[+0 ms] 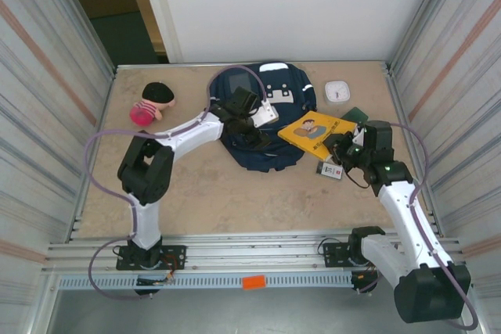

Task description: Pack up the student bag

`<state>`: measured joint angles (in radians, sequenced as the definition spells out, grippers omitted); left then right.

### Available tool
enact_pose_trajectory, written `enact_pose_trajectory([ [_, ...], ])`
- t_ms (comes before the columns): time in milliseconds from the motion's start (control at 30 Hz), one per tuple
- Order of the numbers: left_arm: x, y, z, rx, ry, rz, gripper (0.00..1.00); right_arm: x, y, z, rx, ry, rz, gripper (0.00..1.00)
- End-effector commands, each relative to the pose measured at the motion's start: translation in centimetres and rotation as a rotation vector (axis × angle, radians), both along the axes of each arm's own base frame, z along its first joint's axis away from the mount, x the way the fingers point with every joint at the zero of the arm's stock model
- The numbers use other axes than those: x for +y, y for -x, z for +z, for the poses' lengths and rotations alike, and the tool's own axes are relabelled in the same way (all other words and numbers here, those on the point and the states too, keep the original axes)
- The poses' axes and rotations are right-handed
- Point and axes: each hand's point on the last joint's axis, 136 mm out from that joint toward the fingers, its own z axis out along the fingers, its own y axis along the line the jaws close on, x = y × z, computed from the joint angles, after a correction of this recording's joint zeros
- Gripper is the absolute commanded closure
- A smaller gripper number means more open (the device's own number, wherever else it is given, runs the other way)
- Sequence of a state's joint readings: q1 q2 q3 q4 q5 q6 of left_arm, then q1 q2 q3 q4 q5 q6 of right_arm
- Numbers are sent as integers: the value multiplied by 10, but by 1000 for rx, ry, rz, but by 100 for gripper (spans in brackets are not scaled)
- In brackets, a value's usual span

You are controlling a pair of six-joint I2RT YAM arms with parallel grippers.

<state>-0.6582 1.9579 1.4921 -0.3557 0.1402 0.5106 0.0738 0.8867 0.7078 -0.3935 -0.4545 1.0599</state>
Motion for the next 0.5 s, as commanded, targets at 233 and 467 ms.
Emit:
enact_pose_trajectory([
  [233,-12,-35,-42,-91,-128,-29,7,-18,4,11,-60,-7,-18,100],
  [467,-5,-37,-53,-97,-150,6,67,-18,4,11,-63,-3,-8,100],
])
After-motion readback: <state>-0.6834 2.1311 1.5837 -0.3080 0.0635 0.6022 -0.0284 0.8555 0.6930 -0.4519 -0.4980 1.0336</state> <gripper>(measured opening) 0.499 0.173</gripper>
